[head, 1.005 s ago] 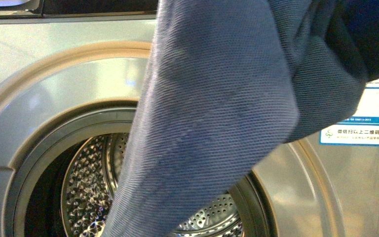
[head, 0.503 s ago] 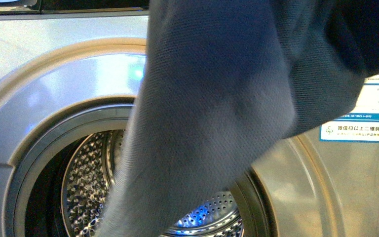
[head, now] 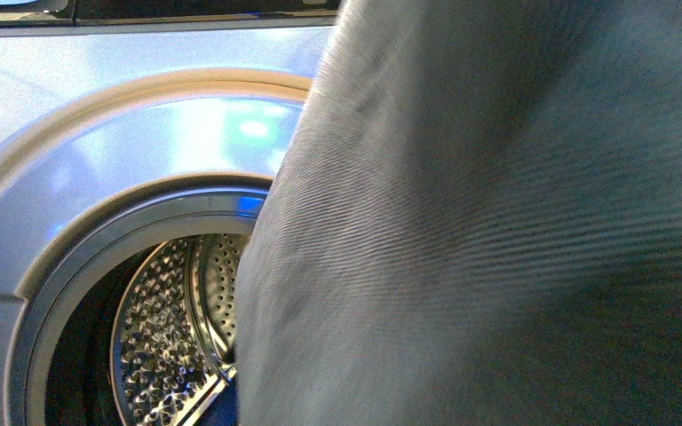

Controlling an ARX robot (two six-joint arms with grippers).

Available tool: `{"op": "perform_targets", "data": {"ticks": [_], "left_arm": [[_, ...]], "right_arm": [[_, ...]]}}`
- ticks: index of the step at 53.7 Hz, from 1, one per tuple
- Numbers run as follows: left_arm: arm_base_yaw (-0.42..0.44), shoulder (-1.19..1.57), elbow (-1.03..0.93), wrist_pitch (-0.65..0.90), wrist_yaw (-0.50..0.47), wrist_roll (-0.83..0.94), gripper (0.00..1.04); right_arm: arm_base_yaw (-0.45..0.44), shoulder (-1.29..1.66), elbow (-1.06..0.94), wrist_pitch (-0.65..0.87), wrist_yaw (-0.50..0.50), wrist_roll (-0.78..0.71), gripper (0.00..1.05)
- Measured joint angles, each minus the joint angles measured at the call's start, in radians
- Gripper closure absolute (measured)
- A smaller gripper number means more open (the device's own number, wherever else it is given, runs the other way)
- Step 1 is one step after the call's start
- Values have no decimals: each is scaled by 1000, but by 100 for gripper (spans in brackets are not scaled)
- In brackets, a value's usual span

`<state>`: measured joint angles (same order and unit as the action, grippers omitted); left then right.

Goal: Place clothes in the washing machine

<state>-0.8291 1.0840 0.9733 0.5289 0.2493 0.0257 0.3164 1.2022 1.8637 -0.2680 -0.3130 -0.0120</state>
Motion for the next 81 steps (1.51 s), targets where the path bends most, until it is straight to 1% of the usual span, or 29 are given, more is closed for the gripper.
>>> {"op": "perform_targets", "data": {"ticks": [9,19,23,28,30,35,39,53,58,64,69,81], "left_arm": [[-61,23,34,-1,-31,-2,7],[-169,80,101,4,-59,2,7],[-208,115,139,0,-100,19,7],[-231,165,192,-11,-163,28,7],[-235,179,206,-14,-180,30,7],[-241,226,260,-38,-262,37,7],[-241,272,316,-66,-362,40,7],[-237,335,399,-71,-542,33,7],[-224,353,428,-92,-639,50,7],[-207,375,457,-121,-731,54,7],[-196,404,491,-143,-770,54,7],[-187,483,576,-133,-822,87,7]], "right_arm": [[0,0,0,0,0,0,95],[0,0,0,0,0,0,95],[0,0,0,0,0,0,95],[0,0,0,0,0,0,95],[0,0,0,0,0,0,95],[0,0,0,0,1,0,95],[0,0,0,0,2,0,95],[0,0,0,0,5,-1,95],[0,0,0,0,5,-1,95],[0,0,0,0,5,-1,95],[0,0,0,0,5,-1,95],[0,0,0,0,8,-3,95]]}}
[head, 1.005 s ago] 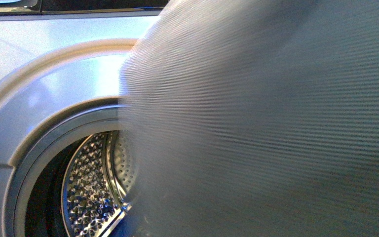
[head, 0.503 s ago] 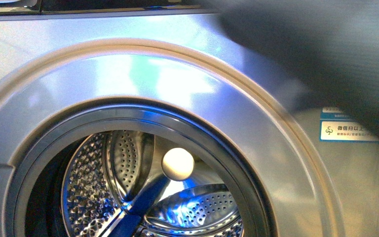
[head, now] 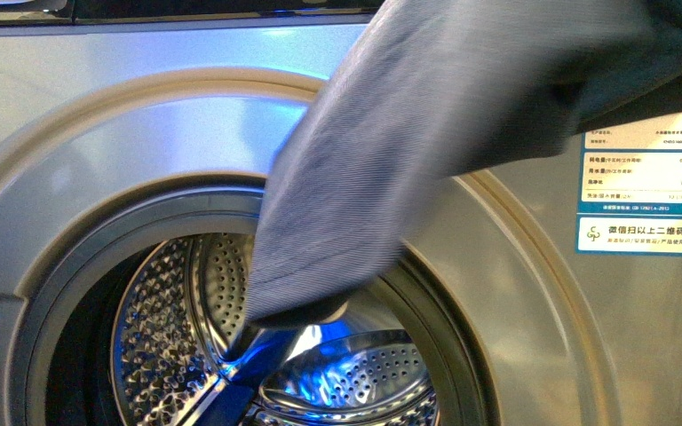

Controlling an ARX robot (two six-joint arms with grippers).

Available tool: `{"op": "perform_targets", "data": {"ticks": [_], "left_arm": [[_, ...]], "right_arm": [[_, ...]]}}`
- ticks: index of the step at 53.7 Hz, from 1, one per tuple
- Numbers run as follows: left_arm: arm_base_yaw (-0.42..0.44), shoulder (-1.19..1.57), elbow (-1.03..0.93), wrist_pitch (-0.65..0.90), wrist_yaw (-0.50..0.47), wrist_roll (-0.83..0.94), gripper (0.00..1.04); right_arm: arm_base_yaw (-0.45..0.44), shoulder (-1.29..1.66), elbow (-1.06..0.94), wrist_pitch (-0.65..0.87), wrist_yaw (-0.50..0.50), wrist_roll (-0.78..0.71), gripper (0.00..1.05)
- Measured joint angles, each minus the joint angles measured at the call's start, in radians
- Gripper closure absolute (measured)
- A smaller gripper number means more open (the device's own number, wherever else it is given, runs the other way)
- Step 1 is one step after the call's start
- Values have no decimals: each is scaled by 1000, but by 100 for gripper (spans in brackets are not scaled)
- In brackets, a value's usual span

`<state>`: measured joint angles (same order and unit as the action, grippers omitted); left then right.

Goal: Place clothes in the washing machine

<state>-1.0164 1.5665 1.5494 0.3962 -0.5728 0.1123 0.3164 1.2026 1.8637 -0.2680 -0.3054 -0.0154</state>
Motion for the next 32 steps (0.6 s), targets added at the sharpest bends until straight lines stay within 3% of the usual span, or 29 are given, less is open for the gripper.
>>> {"op": "perform_targets", "data": {"ticks": [10,24,32], "left_arm": [[23,39,47,-8,-71,18,33],[99,16,21,2,-79,-8,84],[137,-5,19,-1,-74,-37,91]], "right_arm": [[0,0,0,0,1,0,95],[0,4,0,-1,0,0,95],[0,4,0,-1,-1,-1,71]]}}
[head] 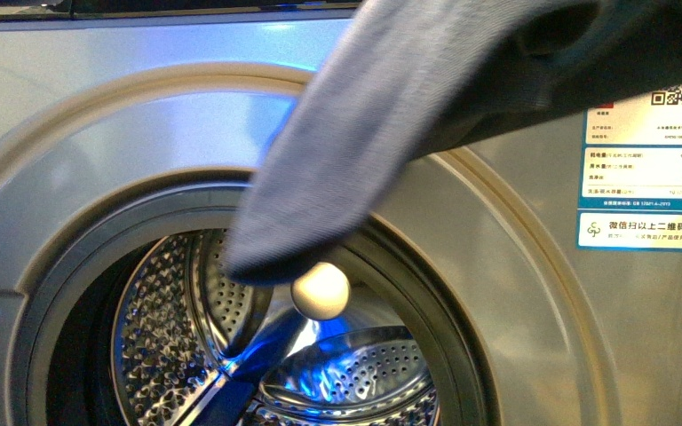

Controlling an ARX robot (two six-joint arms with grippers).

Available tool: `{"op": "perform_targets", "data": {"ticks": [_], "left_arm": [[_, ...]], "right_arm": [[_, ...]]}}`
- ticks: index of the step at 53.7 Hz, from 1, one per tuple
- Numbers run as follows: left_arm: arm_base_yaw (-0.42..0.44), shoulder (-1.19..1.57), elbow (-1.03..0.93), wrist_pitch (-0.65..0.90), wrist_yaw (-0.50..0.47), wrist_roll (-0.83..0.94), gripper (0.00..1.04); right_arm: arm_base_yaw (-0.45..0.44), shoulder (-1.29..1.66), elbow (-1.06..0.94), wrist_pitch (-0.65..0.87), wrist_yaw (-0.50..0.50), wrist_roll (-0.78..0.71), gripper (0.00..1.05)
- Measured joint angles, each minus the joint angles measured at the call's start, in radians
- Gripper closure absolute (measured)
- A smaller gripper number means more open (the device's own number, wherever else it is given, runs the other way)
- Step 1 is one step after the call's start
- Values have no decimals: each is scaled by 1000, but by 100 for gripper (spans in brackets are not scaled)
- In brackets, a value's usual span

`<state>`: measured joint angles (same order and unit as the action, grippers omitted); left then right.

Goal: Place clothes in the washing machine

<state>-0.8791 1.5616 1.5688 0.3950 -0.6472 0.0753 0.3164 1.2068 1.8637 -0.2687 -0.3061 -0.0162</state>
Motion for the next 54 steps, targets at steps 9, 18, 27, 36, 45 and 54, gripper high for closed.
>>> {"op": "perform_targets", "data": {"ticks": [9,18,27,36,45,54], "left_arm": [[47,-22,0,7,11,-20,91],[95,-45,-17,27,30,-35,92],[203,-123,-114,39,93,-98,92],[272,-232,-287,87,158,-135,92],[331,-349,-522,126,218,-160,92],[441,-431,-804,171,335,-167,92]], "right_arm": [[0,-10,7,1,-2,0,36],[0,-12,10,1,-2,0,7],[0,-12,10,1,-2,0,8],[0,-12,10,1,-2,0,8],[0,-12,10,1,-2,0,8],[0,-12,10,1,-2,0,8]]}}
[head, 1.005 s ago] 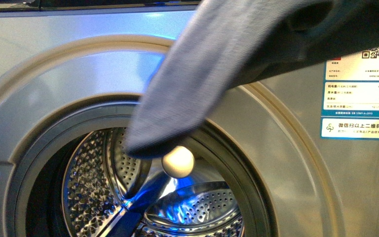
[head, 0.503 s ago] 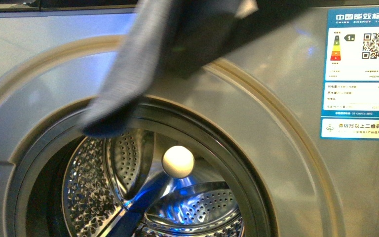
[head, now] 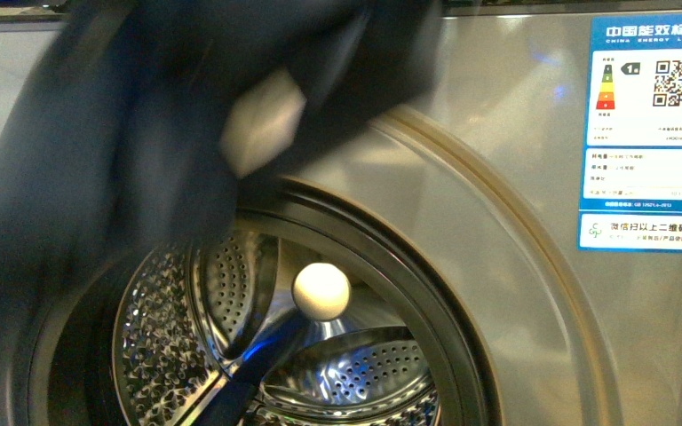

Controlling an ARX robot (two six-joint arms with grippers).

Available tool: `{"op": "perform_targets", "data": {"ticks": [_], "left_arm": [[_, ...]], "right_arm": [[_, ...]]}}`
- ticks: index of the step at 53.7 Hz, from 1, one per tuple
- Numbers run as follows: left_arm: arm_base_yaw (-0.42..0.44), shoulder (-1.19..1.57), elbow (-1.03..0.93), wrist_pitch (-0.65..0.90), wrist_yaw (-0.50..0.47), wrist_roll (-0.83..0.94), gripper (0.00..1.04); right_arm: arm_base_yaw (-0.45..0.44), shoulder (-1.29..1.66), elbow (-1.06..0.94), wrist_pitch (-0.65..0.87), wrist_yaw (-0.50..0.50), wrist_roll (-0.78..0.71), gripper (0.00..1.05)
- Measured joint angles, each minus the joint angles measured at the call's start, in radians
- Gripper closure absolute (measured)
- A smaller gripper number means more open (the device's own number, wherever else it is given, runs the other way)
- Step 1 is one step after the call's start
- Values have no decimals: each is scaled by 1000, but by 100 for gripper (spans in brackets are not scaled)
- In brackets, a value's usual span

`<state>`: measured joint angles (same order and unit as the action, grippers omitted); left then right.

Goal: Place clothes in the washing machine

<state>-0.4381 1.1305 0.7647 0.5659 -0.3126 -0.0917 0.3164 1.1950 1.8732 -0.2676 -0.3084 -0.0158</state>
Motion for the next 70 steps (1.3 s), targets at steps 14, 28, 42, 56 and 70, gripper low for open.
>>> {"op": "perform_targets", "data": {"ticks": [14,28,42,56,70], "left_arm": [[141,38,-275,147,150,0,92],[170,222,-317,312,222,0,92],[194,510,-216,430,245,3,92],[219,646,-79,418,237,0,92],[225,740,54,391,203,0,92]], "right_arm": [[0,0,0,0,0,0,8],[0,0,0,0,0,0,8],[0,0,0,0,0,0,8],[76,-35,-41,-7,372,95,8],[54,-280,-346,4,490,187,8]]}}
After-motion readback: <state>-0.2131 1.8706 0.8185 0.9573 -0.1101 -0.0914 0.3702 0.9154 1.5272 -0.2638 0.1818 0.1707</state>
